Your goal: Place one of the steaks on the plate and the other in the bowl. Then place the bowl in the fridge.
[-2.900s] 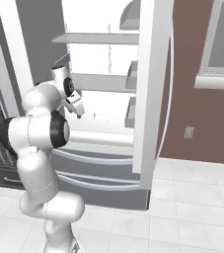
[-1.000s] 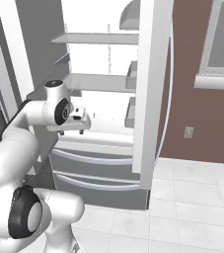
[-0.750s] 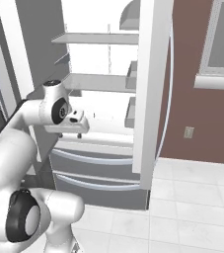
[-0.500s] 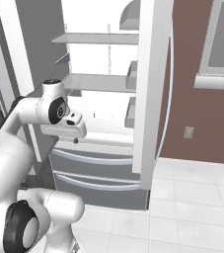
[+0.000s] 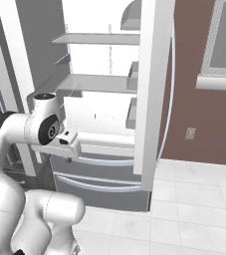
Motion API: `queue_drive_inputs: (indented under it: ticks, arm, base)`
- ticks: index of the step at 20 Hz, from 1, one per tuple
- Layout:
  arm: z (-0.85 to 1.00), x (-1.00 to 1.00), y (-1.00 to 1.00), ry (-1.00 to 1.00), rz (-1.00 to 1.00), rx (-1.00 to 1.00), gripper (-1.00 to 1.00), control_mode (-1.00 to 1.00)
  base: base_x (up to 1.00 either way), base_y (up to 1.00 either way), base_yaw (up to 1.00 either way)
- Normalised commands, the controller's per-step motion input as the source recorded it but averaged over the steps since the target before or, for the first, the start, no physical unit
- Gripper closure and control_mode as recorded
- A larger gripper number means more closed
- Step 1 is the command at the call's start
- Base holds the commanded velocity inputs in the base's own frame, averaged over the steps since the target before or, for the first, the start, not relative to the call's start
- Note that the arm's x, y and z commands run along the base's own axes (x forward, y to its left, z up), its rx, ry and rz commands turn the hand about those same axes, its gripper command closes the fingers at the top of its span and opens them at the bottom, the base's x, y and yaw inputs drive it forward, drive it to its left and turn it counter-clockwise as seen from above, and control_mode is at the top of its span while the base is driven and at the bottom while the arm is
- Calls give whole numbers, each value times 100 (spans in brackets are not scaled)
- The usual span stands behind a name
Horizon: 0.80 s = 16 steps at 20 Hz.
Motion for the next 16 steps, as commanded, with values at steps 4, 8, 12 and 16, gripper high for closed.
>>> queue_drive_inputs:
  ticks: [4,8,12,16]
  arm:
    - [-8,-27,-9,0,-2,-1,-100,-100]
    - [-21,0,-3,0,0,0,-100,-100]
    - [-4,0,0,0,0,0,-100,-100]
    - [0,0,0,0,0,0,-100,-100]
  base:
    - [0,0,0]
    - [0,0,0]
    - [0,0,0]
    - [0,0,0]
